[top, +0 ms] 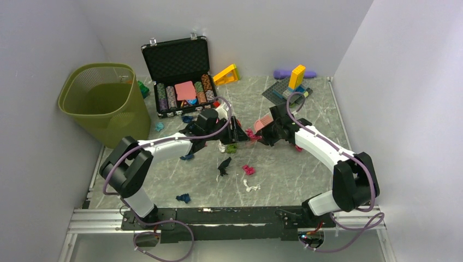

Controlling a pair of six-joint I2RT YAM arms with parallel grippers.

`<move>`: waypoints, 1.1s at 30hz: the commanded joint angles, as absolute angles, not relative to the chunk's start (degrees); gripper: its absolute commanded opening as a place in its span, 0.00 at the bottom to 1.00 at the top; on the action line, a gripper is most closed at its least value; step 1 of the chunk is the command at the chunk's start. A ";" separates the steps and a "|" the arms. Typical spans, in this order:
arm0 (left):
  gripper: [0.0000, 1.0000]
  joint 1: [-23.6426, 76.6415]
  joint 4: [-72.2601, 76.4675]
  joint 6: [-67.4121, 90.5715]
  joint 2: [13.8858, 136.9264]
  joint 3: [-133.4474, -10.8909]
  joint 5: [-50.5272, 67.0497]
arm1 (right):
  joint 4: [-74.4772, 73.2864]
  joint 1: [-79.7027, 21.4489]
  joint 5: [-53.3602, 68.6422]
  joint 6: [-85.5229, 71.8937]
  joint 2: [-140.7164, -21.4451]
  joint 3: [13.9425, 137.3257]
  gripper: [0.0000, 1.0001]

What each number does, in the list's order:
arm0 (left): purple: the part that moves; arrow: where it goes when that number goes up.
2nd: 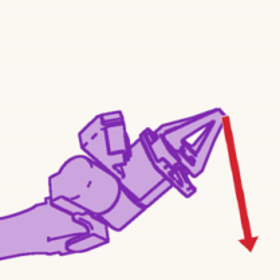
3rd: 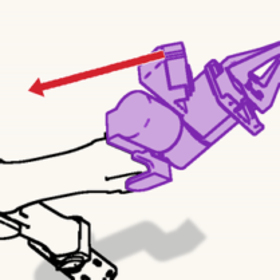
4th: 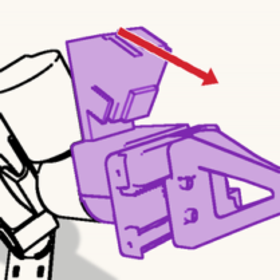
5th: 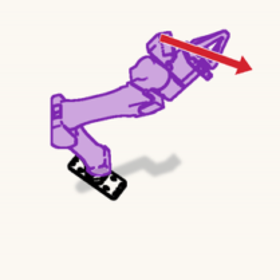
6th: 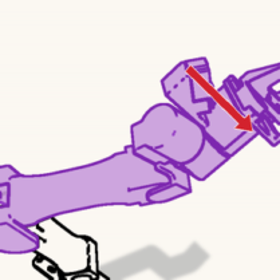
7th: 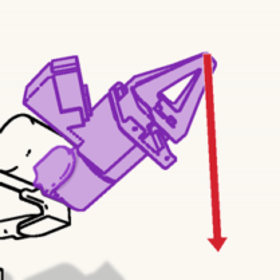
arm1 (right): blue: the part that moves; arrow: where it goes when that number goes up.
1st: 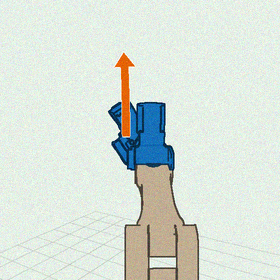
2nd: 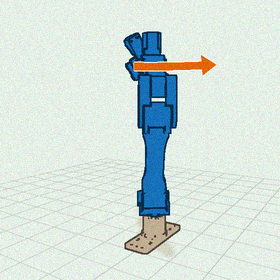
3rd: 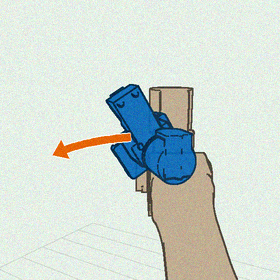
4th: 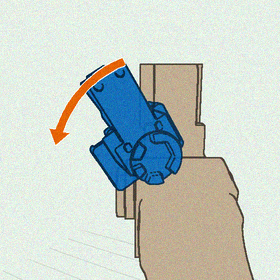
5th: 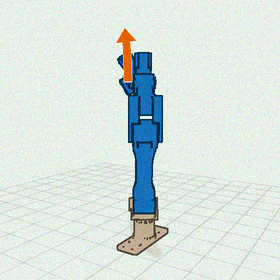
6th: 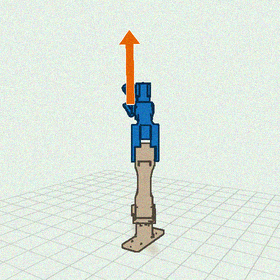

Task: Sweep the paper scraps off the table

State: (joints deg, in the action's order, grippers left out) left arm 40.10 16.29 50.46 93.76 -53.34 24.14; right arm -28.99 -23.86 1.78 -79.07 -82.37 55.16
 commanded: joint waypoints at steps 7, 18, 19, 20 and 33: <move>0.48 40.63 20.21 52.08 98.60 -55.75 26.67 | -26.47 -22.96 4.23 -78.57 -83.04 55.98 0.22; 0.11 40.84 19.17 49.56 101.47 -58.95 28.19 | -26.81 -22.90 4.00 -78.94 -82.96 55.66 0.23; 0.02 40.79 18.37 48.97 101.62 -59.58 28.01 | -27.20 -22.86 3.84 -79.20 -82.74 55.64 0.24; 0.00 40.86 17.42 48.32 101.60 -60.04 27.80 | -27.65 -22.84 3.68 -79.42 -82.67 55.68 0.28; 0.00 40.85 13.82 44.95 96.77 -56.63 26.99 | -32.28 -22.34 -2.32 -75.09 -80.57 59.15 0.78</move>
